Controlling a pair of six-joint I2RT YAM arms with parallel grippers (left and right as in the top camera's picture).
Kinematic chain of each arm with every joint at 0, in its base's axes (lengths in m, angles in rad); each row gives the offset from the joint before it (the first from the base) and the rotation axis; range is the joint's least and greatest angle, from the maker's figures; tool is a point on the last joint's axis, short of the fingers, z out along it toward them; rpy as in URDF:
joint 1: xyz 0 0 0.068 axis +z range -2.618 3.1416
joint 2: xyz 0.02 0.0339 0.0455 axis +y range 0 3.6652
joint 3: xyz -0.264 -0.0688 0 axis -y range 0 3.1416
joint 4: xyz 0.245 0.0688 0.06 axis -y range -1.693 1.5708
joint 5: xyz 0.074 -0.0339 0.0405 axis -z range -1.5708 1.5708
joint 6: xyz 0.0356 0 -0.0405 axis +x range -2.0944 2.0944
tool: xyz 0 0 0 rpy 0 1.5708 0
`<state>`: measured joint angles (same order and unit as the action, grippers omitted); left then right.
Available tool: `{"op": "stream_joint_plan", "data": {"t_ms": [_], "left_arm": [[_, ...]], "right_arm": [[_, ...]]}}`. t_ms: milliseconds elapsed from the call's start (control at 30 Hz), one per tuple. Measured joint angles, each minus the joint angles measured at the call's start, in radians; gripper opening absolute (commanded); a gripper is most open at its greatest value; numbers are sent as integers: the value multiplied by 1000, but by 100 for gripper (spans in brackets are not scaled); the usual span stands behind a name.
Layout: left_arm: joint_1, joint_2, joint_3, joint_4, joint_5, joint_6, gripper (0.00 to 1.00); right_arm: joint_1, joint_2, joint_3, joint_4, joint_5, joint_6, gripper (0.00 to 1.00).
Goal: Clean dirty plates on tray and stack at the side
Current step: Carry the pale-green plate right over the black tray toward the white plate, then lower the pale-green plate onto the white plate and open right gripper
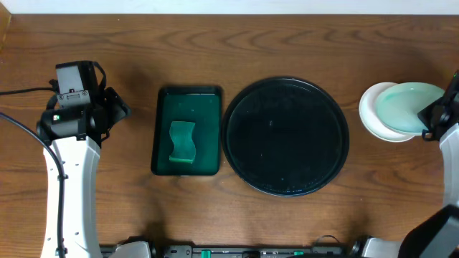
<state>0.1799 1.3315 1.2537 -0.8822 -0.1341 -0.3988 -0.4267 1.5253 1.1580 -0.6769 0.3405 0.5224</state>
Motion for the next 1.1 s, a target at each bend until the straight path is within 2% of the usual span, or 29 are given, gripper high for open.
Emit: {"op": "stream_joint_plan", "data": {"t_ms": [467,567,767,900,1100], "left_arm": [[0,0,0,0,0,0,80],[0,0,0,0,0,0,80],[0,0,0,0,0,0,81],[0,0,0,0,0,0,81],[0,0,0,0,0,0,81]], "right_arm": [[-2,164,-6,64,-38,12,1],[-2,179,-7,71,-42,13,5],[-5,179,-7,96,-81,-17,38],[-5,179,-8,99,-118,-60,75],[-5,179,-7,92,-197,-151,87]]}}
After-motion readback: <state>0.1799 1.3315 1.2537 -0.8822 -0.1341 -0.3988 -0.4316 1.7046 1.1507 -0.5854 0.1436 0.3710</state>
